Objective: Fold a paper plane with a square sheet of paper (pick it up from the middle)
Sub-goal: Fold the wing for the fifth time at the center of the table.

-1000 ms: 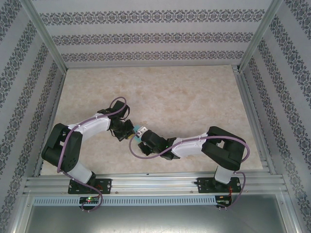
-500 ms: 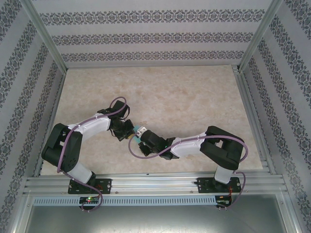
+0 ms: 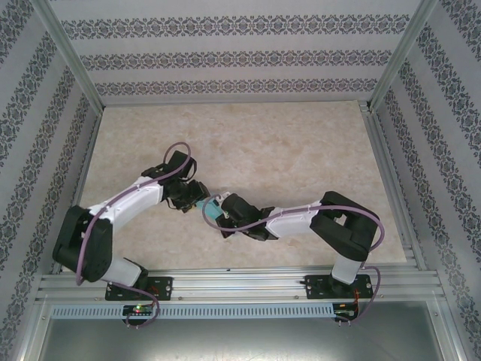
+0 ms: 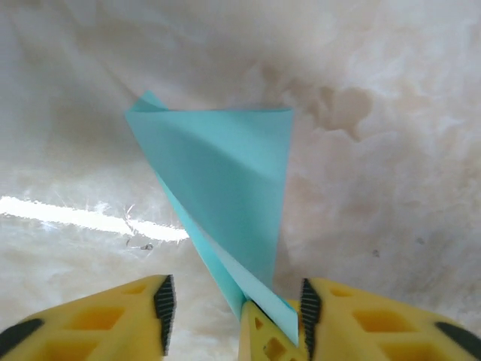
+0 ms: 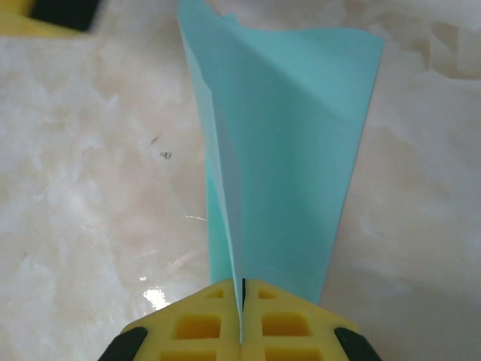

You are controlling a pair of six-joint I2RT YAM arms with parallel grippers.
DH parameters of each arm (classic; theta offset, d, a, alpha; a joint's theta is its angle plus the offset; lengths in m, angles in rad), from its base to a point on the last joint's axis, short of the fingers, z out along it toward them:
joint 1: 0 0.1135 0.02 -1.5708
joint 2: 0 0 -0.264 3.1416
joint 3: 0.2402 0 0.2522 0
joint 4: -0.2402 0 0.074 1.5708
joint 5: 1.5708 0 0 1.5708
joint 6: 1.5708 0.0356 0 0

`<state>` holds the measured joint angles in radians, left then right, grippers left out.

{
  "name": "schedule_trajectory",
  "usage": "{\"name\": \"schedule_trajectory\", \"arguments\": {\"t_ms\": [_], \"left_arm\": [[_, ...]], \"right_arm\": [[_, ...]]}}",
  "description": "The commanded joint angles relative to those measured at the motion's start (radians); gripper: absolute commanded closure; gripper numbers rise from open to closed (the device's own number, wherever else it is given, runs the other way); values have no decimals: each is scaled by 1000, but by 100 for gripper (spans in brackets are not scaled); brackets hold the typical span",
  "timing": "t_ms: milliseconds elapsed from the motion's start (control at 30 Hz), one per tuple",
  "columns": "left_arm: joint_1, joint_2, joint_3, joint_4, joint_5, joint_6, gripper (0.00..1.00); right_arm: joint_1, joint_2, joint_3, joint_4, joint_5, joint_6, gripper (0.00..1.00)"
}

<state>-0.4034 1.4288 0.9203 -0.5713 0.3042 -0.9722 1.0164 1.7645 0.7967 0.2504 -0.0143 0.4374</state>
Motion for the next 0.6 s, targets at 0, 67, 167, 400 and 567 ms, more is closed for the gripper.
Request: {"name": "schedule_trajectory", "arguments": {"t_ms": [0, 67, 167, 400, 567], "left_arm": [[17, -82, 10, -51, -81, 28, 41], [17, -119, -6, -40, -93, 33, 36], [16, -165, -37, -5, -90, 48, 35], [17, -248, -150, 123, -72, 47, 33], [17, -245, -179, 154, -39, 56, 32]], "right_arm": [[-26, 19, 3, 17, -110, 103, 100], [-44, 28, 2, 35, -153, 143, 100], [-71, 51, -1, 75, -229, 204, 100], [-106, 83, -3, 117, -300, 288, 100], [-112, 94, -3, 106, -293, 308, 98]]}}
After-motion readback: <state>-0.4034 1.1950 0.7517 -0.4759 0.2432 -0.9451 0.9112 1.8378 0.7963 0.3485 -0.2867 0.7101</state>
